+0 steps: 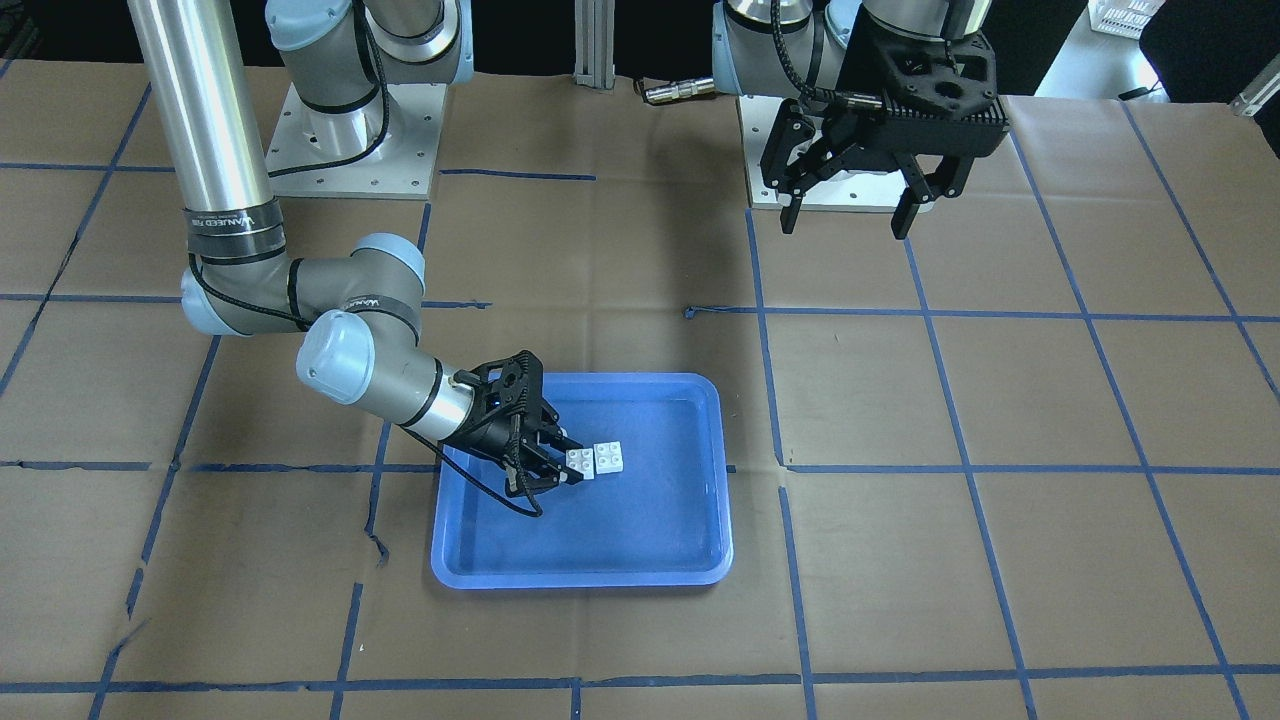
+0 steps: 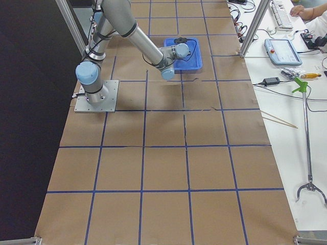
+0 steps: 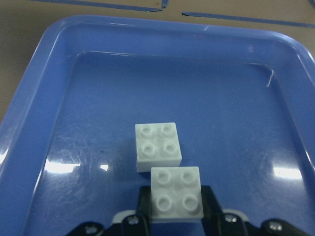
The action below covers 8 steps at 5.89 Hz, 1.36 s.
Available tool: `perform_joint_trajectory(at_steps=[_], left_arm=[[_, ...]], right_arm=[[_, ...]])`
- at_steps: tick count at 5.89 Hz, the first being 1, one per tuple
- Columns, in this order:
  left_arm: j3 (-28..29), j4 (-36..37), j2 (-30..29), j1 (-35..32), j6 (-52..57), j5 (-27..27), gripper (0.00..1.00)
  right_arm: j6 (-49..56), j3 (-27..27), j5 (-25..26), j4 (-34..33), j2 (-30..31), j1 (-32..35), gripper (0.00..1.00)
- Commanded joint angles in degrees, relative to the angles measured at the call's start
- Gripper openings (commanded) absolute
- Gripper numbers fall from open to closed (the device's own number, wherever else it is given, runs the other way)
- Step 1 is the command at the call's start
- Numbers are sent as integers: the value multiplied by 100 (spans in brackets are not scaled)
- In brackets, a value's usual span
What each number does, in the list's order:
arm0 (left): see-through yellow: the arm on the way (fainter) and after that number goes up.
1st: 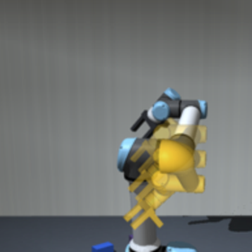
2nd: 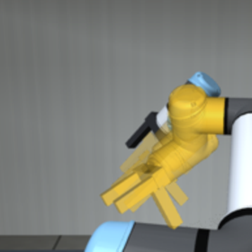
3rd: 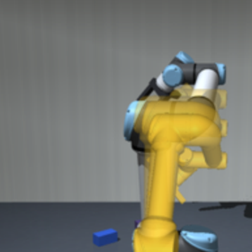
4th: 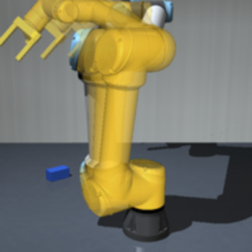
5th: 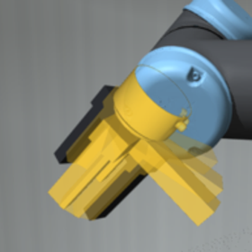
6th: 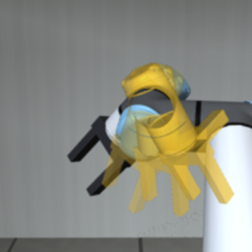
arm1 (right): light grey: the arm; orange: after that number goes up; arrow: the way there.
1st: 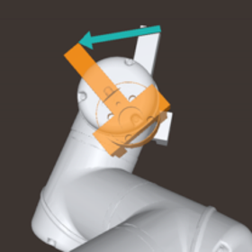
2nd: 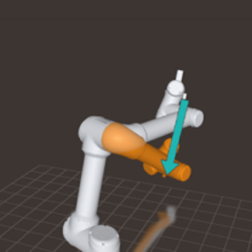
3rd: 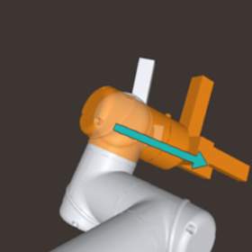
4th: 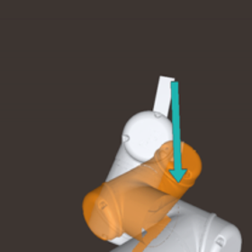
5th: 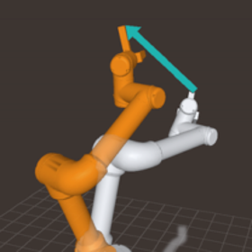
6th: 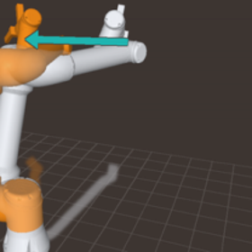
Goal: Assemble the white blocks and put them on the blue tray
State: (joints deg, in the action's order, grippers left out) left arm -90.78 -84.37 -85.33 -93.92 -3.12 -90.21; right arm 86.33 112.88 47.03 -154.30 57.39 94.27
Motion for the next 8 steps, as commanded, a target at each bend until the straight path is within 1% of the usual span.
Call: perform_joint_trajectory(at_steps=[1, 8], left_arm=[[148, -437, 25, 5, -128, -14, 100], [60, -369, 43, 5, -101, -14, 100]], right_arm=[[-115, -11, 8, -4, 27, 30, 30], [-203, 41, -1, 32, 9, 30, 30]])
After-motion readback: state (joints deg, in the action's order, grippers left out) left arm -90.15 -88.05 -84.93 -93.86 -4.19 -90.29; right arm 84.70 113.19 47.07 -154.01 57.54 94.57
